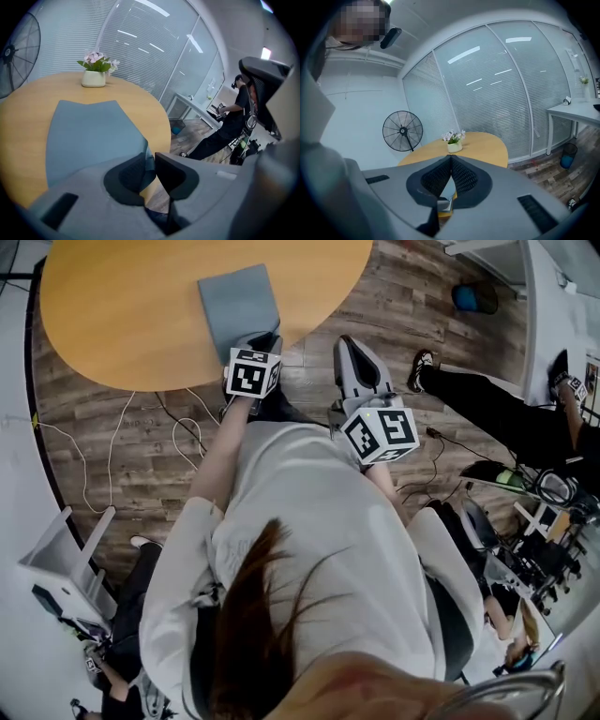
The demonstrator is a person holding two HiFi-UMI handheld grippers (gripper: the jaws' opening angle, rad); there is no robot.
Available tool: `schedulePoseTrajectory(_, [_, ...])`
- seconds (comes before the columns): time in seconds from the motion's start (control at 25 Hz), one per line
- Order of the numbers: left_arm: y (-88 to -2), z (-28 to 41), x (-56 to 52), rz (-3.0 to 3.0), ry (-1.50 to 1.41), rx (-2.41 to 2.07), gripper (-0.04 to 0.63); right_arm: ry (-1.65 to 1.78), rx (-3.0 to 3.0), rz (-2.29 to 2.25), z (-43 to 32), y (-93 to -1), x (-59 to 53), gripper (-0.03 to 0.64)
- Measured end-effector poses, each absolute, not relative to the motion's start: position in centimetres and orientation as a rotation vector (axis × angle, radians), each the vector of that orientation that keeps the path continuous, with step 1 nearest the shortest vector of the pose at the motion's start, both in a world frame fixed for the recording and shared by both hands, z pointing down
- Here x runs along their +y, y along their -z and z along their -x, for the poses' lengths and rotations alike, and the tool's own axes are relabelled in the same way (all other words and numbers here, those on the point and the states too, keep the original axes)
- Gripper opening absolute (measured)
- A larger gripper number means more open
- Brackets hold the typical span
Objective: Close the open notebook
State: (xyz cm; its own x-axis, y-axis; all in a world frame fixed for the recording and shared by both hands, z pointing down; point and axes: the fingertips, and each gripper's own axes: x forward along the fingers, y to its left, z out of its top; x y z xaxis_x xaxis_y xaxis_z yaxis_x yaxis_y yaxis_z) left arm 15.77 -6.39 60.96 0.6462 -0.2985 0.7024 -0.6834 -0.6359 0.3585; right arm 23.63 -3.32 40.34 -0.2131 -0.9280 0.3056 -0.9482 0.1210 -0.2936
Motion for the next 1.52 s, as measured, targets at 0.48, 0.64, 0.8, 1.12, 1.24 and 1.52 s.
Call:
schedulePoseTrajectory(0.48, [-60.7, -16.0, -5.9, -2.299, -0.817, -0.783, 0.168, -0.664, -2.328, -1.930, -23.9, -40.3, -3.4, 0.003])
schedulePoseTrajectory(0.64, [-60.6, -15.6, -5.7, -2.284, -0.790, -0.783, 0.200, -0.664, -2.329, -1.927, -23.8, -40.2, -3.4, 0.003])
schedulePoseTrajectory(0.8, [-60.5, -15.7, -5.8, -2.293, -0.770, -0.767, 0.243, -0.669, -2.329, -1.924, -23.7, -40.3, -3.5, 0.003])
schedulePoseTrajectory(1.12, [-60.7, -15.7, -5.6, -2.282, -0.768, -0.767, 0.255, -0.671, -2.337, -1.910, -23.6, -40.4, -3.3, 0.003])
schedulePoseTrajectory(1.24, [-60.5, -15.7, -5.7, -2.276, -0.761, -0.772, 0.255, -0.671, -2.339, -1.906, -23.7, -40.4, -3.5, 0.003])
schedulePoseTrajectory(1.52, [-59.7, -15.3, -6.3, -2.283, -0.734, -0.819, 0.205, -0.659, -2.363, -1.886, -23.4, -40.1, -3.8, 0.003])
